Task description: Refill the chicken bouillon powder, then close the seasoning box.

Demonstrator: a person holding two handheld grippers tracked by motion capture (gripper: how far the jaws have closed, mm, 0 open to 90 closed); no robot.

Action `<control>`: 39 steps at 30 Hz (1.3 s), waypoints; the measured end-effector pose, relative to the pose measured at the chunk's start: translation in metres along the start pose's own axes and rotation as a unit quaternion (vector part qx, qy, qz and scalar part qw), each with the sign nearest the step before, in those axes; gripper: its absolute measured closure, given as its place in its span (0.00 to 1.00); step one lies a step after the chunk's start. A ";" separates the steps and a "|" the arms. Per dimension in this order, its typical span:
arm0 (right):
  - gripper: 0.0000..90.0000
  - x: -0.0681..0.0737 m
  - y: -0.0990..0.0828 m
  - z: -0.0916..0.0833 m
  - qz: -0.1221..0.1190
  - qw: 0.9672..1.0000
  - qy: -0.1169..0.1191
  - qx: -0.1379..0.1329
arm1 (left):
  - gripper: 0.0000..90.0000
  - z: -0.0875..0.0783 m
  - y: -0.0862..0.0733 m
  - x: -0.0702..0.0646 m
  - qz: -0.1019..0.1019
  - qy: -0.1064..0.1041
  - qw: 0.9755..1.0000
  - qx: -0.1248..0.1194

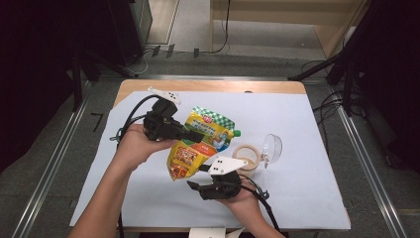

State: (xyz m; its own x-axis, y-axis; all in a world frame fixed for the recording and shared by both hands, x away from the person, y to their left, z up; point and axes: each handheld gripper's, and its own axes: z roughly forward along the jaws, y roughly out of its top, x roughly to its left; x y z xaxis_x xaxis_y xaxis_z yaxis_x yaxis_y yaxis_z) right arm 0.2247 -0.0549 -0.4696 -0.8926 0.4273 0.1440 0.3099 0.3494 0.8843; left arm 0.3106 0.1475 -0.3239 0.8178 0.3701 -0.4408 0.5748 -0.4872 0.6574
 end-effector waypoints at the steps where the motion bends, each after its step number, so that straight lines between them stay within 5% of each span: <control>1: 0.46 0.000 0.000 0.000 0.000 1.000 0.000 0.000 | 1.00 -0.001 0.000 0.000 0.001 -0.002 1.000 -0.003; 17: 0.45 -0.002 0.001 -0.003 0.005 1.000 0.001 -0.001 | 1.00 -0.021 -0.008 0.024 -0.013 0.032 0.998 -0.054; 26: 0.45 -0.002 0.001 -0.002 0.006 1.000 0.010 0.002 | 1.00 -0.006 -0.023 0.053 -0.030 0.088 0.991 -0.099; 34: 0.45 -0.003 0.001 -0.003 0.007 1.000 0.008 0.003 | 1.00 0.010 -0.032 0.067 -0.032 0.112 0.988 -0.099; 39: 0.45 -0.004 0.002 -0.004 0.008 1.000 0.009 0.005 | 1.00 0.016 -0.038 0.073 -0.037 0.122 0.989 -0.077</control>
State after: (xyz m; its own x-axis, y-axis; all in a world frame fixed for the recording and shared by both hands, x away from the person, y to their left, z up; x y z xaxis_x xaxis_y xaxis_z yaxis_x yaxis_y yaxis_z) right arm 0.2273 -0.0590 -0.4665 -0.8930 0.4181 0.1666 0.3282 0.3515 0.8768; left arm 0.3485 0.1809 -0.3907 0.7312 0.5893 -0.3437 0.6067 -0.3315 0.7225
